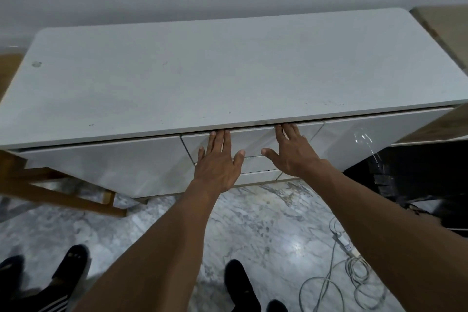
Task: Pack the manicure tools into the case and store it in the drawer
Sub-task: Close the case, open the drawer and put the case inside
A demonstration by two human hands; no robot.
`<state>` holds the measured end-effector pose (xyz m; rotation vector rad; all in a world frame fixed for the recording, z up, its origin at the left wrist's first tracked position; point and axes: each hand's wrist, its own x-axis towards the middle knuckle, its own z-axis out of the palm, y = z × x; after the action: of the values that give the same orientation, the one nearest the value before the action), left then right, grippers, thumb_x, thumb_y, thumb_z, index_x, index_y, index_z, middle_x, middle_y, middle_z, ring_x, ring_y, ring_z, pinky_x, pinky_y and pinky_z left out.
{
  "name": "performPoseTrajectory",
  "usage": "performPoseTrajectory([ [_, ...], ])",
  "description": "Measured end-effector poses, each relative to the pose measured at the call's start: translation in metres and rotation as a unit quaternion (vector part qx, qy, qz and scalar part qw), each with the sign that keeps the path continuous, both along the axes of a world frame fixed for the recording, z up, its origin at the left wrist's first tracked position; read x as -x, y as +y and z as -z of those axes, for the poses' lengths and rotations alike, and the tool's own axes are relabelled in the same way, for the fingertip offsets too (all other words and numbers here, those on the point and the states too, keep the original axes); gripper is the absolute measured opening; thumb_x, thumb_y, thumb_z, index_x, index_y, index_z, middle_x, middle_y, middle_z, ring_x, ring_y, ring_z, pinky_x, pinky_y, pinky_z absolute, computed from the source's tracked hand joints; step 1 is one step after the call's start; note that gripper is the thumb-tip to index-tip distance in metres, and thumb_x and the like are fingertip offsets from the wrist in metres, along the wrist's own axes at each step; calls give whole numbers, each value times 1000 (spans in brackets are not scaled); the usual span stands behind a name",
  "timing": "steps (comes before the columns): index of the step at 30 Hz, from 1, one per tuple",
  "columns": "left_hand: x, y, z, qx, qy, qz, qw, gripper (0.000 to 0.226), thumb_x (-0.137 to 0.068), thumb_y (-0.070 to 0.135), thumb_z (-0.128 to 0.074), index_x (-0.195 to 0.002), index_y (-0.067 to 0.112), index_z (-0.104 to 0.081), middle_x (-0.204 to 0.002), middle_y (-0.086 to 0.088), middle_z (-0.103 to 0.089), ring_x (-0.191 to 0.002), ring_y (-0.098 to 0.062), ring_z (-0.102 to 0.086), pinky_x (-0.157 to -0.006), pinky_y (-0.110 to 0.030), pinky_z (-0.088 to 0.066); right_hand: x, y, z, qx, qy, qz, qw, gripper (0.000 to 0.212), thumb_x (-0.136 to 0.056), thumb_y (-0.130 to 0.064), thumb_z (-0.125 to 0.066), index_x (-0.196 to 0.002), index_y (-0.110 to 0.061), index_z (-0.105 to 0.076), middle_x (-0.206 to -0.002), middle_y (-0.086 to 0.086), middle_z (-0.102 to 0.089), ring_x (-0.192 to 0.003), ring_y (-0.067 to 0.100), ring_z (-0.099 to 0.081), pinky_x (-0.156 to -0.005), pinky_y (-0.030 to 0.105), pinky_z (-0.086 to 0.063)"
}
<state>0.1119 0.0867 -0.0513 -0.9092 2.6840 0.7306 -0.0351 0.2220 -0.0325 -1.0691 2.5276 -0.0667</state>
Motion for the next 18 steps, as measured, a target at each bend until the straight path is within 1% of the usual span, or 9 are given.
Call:
performPoseTrajectory([
  [3, -1, 2, 0, -1, 6, 1, 1000, 69, -101, 53, -16, -155, 18, 10, -163, 2, 15, -148, -13, 19, -121, -42, 6, 0, 2, 3, 5, 10, -7, 1000, 88, -93, -60, -40, -154, -5, -6, -162, 10, -3, -150, 31, -1, -117, 52, -22],
  [7, -1, 2, 1, 1, 14, -3, 1000, 69, -102, 52, -19, -155, 17, 8, -163, 1, 15, -148, -14, 18, -121, -41, 5, 1, 3, 5, 27, 35, -15, 999, 89, -91, -60, -44, -153, -5, -11, -156, 15, -12, -146, 33, -12, -115, 50, -28],
  [10, 2, 6, -1, -6, 31, -14, 999, 69, -102, 51, -21, -155, 16, 6, -163, -1, 14, -149, -17, 16, -122, -40, 1, -1, 3, 7, 33, 38, -13, 999, 92, -90, -61, -45, -152, -5, -9, -154, 17, -10, -145, 35, -12, -116, 50, -26],
  [13, 8, 7, -6, -15, 24, -42, 999, 69, -101, 52, -22, -155, 16, 2, -161, -3, 16, -150, -23, 9, -123, -40, -6, 0, 4, 11, 38, 53, -28, 997, 93, -89, -62, -46, -152, -3, -10, -154, 20, -10, -145, 35, -11, -116, 49, -29],
  [15, 8, 10, -7, -4, 16, -43, 999, 69, -101, 53, -22, -155, 16, -1, -160, -4, 15, -150, -25, 5, -122, -41, -9, -1, 4, 10, 33, 51, -29, 998, 94, -88, -61, -47, -152, -2, -9, -153, 21, -10, -145, 35, -12, -116, 49, -29],
  [17, 9, 13, -10, 9, 4, -35, 999, 70, -101, 53, -21, -155, 14, -1, -160, -6, 11, -150, -27, 4, -122, -42, -9, 0, 5, 9, 20, 36, -27, 999, 95, -89, -61, -45, -152, -2, -7, -153, 21, -11, -145, 35, -13, -117, 49, -27],
  [18, 11, 12, -14, 1, -1, -41, 999, 71, -101, 54, -21, -155, 13, -1, -160, -6, 11, -150, -27, 3, -122, -42, -8, 0, 6, 6, 10, 27, -29, 999, 95, -90, -61, -44, -152, -2, -5, -155, 21, -10, -146, 36, -11, -118, 49, -24],
])
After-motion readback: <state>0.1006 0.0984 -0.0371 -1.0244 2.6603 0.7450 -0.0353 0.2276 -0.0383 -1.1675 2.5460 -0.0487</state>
